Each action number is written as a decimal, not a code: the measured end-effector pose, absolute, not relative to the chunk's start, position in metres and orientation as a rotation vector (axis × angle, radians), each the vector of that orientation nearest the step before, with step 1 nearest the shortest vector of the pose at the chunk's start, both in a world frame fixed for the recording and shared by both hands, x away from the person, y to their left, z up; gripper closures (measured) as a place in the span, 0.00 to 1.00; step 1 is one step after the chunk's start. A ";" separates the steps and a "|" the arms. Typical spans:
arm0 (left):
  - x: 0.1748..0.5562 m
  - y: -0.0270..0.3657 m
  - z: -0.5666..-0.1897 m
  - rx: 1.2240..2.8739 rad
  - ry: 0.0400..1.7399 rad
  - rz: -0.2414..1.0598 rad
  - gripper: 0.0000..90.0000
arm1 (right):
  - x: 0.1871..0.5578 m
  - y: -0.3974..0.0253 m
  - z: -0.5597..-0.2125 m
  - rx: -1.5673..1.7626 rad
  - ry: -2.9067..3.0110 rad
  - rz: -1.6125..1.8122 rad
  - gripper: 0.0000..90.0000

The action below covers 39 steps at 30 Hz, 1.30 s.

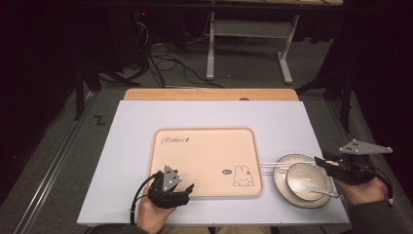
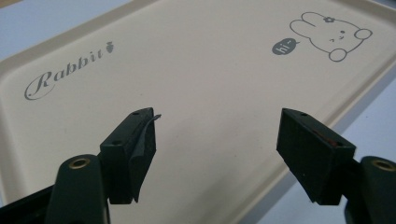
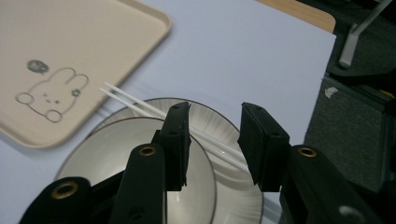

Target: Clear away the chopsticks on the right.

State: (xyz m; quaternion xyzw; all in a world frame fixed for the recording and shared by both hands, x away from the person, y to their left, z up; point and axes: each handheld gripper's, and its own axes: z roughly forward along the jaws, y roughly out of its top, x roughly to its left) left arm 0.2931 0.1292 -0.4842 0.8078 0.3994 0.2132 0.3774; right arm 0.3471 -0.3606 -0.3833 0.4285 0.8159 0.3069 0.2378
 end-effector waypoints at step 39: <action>0.291 0.133 -0.486 1.983 1.062 0.546 0.33 | 0.414 -0.363 -0.433 1.070 2.533 0.476 0.81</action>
